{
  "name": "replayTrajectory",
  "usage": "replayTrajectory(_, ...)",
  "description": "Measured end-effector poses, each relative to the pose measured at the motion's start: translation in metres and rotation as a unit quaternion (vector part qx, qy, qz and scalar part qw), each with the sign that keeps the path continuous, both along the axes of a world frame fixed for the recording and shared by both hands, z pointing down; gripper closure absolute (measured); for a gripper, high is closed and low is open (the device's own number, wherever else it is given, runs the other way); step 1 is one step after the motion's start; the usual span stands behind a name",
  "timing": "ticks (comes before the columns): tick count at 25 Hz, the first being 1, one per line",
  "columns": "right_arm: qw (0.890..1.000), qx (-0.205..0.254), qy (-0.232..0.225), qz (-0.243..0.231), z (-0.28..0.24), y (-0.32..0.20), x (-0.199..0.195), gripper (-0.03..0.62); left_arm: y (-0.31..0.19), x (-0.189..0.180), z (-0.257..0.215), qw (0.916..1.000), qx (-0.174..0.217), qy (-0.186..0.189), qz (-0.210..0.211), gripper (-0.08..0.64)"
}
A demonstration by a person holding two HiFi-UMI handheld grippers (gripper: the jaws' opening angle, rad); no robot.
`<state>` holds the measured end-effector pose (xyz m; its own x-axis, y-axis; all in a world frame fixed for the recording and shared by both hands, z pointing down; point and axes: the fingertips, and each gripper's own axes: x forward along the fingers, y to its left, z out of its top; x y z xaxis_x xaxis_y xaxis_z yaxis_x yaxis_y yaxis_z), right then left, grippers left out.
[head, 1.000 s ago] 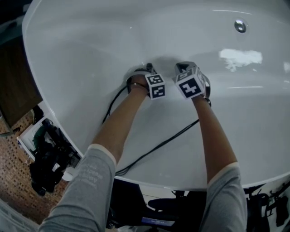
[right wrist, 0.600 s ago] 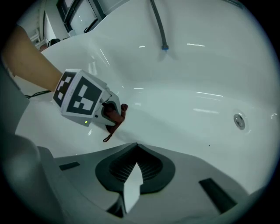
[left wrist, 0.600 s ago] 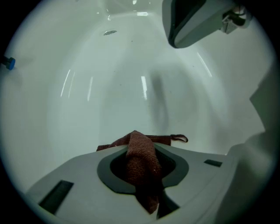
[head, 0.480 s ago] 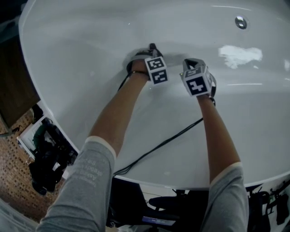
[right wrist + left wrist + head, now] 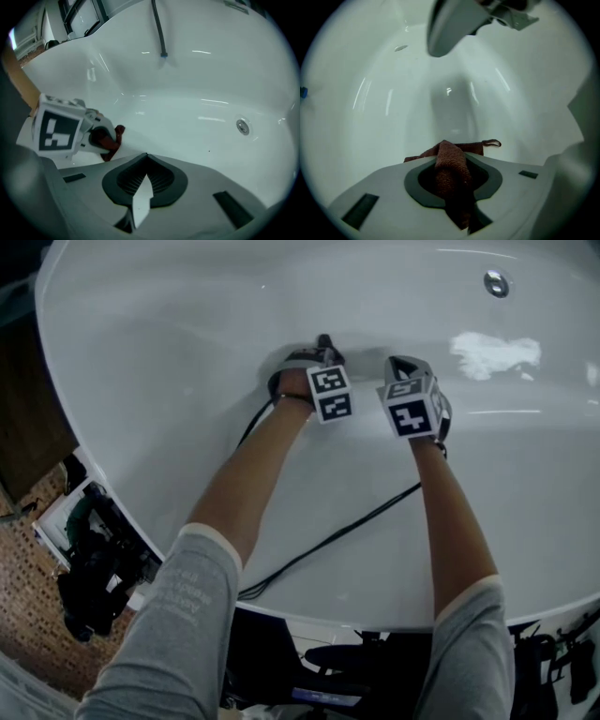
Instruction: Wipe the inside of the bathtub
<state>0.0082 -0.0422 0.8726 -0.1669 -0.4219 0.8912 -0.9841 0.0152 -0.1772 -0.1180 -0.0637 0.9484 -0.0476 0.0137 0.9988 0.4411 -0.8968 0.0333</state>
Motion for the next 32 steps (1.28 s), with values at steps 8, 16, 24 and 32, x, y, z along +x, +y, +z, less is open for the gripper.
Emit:
replayTrajectory(8,1.000,0.007,-0.003,-0.004,-0.001,0.000,-0.002,0.584,-0.060,0.002,-0.005,0.9980,0.020,-0.042,-0.043,0.465)
replayTrajectory(16,1.000,0.008,-0.004,-0.013,-0.001,0.004,-0.003,0.584,0.030,-0.075,-0.003,0.9897,-0.034,-0.139,-0.005,0.463)
replayTrajectory(24,0.999,0.006,-0.003,-0.033,-0.008,0.004,-0.019,0.584,-0.005,-0.108,-0.016,0.9763,-0.009,-0.216,-0.017,0.463)
replayTrajectory(32,0.999,0.006,0.014,-0.041,-0.039,0.001,-0.023,0.584,-0.012,-0.116,-0.052,0.9764,-0.007,-0.213,-0.038,0.463)
